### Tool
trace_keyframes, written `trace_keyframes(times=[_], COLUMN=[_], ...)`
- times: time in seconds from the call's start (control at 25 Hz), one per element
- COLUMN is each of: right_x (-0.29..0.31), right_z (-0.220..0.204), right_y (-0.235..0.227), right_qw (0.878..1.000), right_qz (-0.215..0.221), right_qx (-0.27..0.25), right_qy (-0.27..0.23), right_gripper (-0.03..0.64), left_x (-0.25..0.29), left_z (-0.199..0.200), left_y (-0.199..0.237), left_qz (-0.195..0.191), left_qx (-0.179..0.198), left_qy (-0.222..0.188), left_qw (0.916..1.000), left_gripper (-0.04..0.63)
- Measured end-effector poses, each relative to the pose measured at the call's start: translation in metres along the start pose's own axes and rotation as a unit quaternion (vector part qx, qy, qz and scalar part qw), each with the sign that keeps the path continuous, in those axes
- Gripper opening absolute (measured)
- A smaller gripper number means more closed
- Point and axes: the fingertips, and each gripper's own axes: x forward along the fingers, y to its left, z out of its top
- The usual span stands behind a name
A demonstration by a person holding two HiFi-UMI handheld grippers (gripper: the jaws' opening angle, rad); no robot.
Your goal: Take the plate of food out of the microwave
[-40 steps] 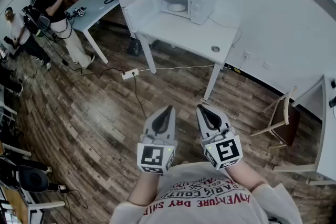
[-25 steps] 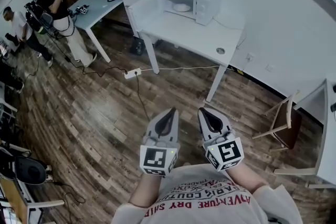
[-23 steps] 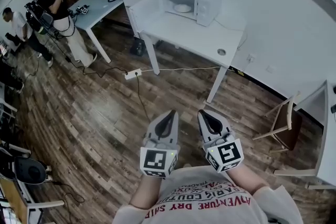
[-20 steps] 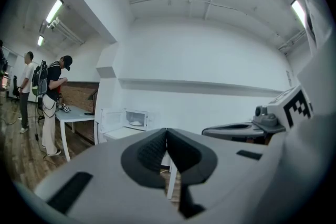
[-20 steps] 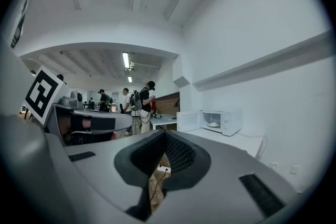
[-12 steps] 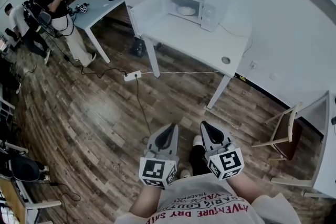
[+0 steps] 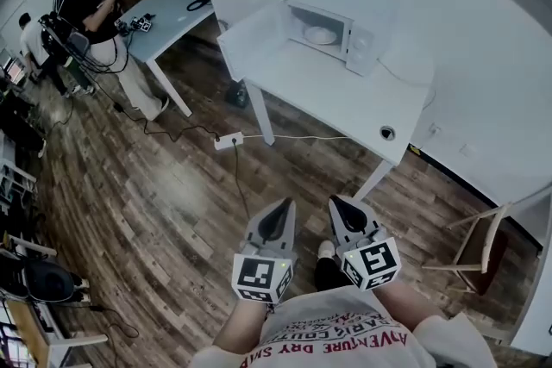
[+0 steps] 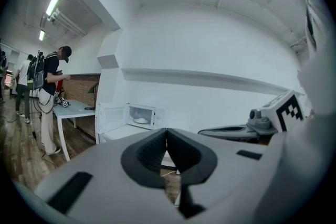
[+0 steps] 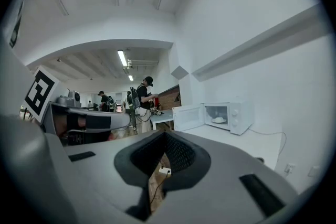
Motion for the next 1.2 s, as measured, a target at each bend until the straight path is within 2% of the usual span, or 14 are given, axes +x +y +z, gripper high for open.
trace_keyframes(times=[0.28, 0.72, 1.0, 1.2], right_x=[0.073, 0.156, 0.238, 0.313], right_z=[0.036, 0.045, 0.054, 0.074], right_y=[-0.080, -0.176, -0.232, -0.273], right_qw=[1.000, 1.000, 0.999, 0.996], right_qz=[0.016, -0.006, -0.042, -0.081], right_qx=[-0.014, -0.022, -0.030, -0.017], right_qy=[-0.016, -0.002, -0.010, -0.012], right_gripper=[0.011, 0.011, 0.011, 0.011], left_x=[0.110, 0.237, 0.338, 0.419], left_z=[0.032, 0.045, 0.051, 0.080], left_y=[0.033, 0.069, 0.113, 0.163], left_qz=[0.011, -0.005, -0.052, -0.096], left_qx=[-0.001, -0.001, 0.016, 0.043], left_qy=[-0.011, -0.006, -0.001, 0.003], left_qw=[0.9999, 1.0000, 0.9985, 0.9945], left_gripper=[0.006, 0.006, 0.006, 0.006])
